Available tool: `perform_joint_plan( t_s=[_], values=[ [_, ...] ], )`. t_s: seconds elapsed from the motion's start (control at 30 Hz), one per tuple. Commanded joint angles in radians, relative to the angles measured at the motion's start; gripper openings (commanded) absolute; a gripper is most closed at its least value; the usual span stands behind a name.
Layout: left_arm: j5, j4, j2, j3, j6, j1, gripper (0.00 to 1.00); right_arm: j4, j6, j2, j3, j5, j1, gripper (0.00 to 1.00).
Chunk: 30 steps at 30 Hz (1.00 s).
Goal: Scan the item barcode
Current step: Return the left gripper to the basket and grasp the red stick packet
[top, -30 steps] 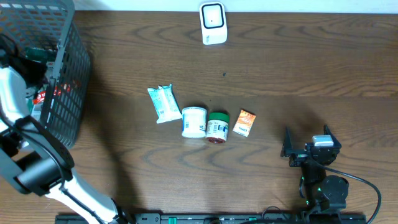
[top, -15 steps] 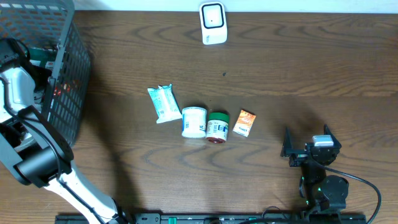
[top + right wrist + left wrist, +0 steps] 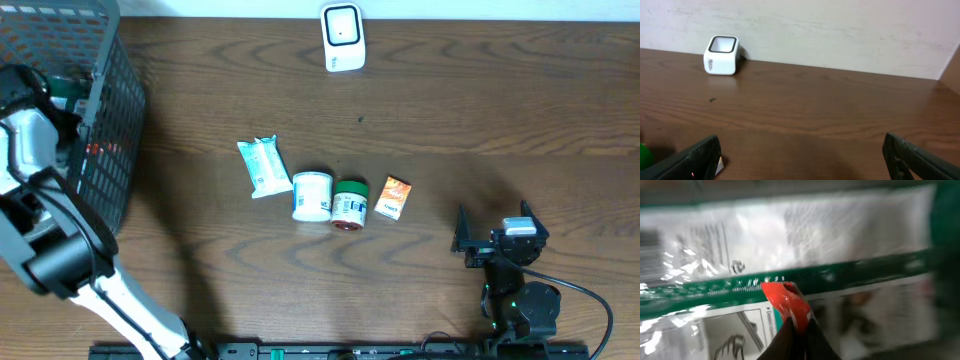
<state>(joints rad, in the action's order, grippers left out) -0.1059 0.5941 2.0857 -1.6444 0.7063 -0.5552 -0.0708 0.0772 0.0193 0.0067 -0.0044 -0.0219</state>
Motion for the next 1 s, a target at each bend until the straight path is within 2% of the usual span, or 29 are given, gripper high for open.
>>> perform_joint_plan(
  t_s=[0.0,0.2,0.27,0.4,0.47,0.5,0.53,0.6,0.73,0.87,0.97],
  values=[
    [-0.027,-0.005,-0.261,-0.023,-0.059,-0.003,0.07,-0.004,0.006,-0.001,-0.001,0.002,0.014,0.99],
    [0.014,0.058,-0.534,-0.022,-0.093,-0.003,0.07,-0.004,0.006,-0.001,-0.001,0.002,0.014,0.99],
    [0.091,0.072,-0.574,-0.022,-0.171,-0.003,0.07,-0.004,0.006,-0.001,-0.001,0.002,0.014,0.99],
    [0.095,0.103,-0.578,-0.022,-0.181,-0.003,0.08,-0.004,0.006,-0.001,-0.001,0.002,0.014,0.99],
    [0.095,0.106,-0.554,-0.022,-0.190,-0.005,0.27,-0.004,0.006,-0.001,-0.001,0.002,0.014,0.99],
    [0.095,0.105,-0.537,-0.022,-0.190,-0.005,0.44,-0.004,0.006,-0.001,-0.001,0.002,0.014,0.99],
    [0.095,0.105,-0.523,-0.022,-0.190,-0.004,0.50,-0.004,0.006,-0.001,-0.001,0.002,0.014,0.99],
    [0.095,0.102,-0.472,-0.022,-0.190,-0.004,0.55,-0.004,0.006,-0.001,-0.001,0.002,0.014,0.99],
    [0.094,0.075,-0.332,-0.022,-0.171,-0.005,0.57,-0.004,0.006,-0.001,-0.001,0.002,0.014,0.99],
    [0.095,0.051,-0.167,-0.022,-0.092,-0.005,0.57,-0.004,0.006,-0.001,-0.001,0.002,0.014,0.99],
    [0.099,0.032,-0.037,-0.022,0.016,-0.004,0.59,-0.004,0.006,-0.001,-0.001,0.002,0.014,0.99]
  ],
)
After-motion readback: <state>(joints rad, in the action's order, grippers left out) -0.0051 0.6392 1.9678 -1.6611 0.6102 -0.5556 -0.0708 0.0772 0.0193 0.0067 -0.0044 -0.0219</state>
